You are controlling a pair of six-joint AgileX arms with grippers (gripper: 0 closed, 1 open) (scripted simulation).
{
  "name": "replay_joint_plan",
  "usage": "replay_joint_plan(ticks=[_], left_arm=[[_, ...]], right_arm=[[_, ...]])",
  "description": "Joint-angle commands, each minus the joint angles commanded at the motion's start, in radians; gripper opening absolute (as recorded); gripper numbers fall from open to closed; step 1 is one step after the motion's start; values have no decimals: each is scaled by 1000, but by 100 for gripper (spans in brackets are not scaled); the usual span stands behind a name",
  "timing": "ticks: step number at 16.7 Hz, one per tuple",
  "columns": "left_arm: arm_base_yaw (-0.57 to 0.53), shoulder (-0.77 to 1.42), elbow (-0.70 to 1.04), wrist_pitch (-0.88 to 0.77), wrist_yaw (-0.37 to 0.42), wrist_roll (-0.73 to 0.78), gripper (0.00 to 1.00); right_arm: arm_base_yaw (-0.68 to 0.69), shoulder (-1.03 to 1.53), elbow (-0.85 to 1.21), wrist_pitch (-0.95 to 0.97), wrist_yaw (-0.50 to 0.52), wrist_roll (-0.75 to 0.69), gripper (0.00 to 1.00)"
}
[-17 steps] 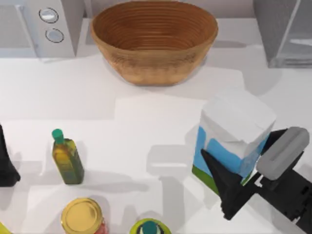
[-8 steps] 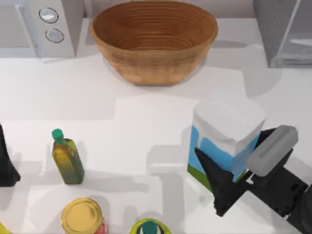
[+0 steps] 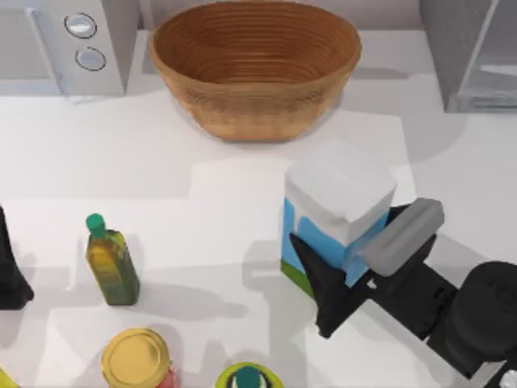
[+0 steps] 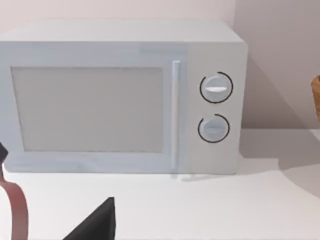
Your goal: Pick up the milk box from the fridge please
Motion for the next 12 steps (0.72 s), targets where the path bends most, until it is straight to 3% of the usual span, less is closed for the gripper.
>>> replay_joint_plan(ticks=[5, 12], left_arm=[[0, 0, 0, 0, 0, 0, 100], [0, 0, 0, 0, 0, 0, 100]], right_arm=[[1, 18, 10, 11, 0, 0, 0], [1, 18, 10, 11, 0, 0, 53]])
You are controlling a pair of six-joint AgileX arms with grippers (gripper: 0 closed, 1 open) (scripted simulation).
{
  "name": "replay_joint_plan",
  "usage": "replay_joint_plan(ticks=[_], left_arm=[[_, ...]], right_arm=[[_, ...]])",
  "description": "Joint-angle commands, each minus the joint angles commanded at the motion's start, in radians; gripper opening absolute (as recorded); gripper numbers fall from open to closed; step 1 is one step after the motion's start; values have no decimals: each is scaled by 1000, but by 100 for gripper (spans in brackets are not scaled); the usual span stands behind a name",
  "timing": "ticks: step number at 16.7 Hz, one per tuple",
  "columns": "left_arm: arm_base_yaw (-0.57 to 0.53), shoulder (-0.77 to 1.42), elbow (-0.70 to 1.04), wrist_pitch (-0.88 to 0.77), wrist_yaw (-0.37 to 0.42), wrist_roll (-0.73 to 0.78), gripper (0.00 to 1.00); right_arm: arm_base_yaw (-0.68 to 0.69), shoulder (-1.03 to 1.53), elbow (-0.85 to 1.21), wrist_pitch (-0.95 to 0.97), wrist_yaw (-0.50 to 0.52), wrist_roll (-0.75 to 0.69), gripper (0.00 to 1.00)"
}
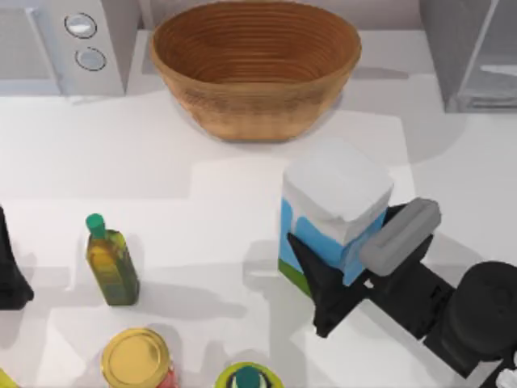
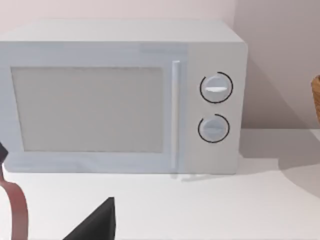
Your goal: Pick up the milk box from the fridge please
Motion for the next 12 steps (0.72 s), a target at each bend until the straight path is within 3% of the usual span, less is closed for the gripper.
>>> replay_joint_plan(ticks=[6, 12], left_arm=[[0, 0, 0, 0, 0, 0, 100], [0, 0, 0, 0, 0, 0, 100]], right_arm=[[0, 0, 0, 0, 0, 0, 98], [0, 0, 0, 0, 0, 0, 100]])
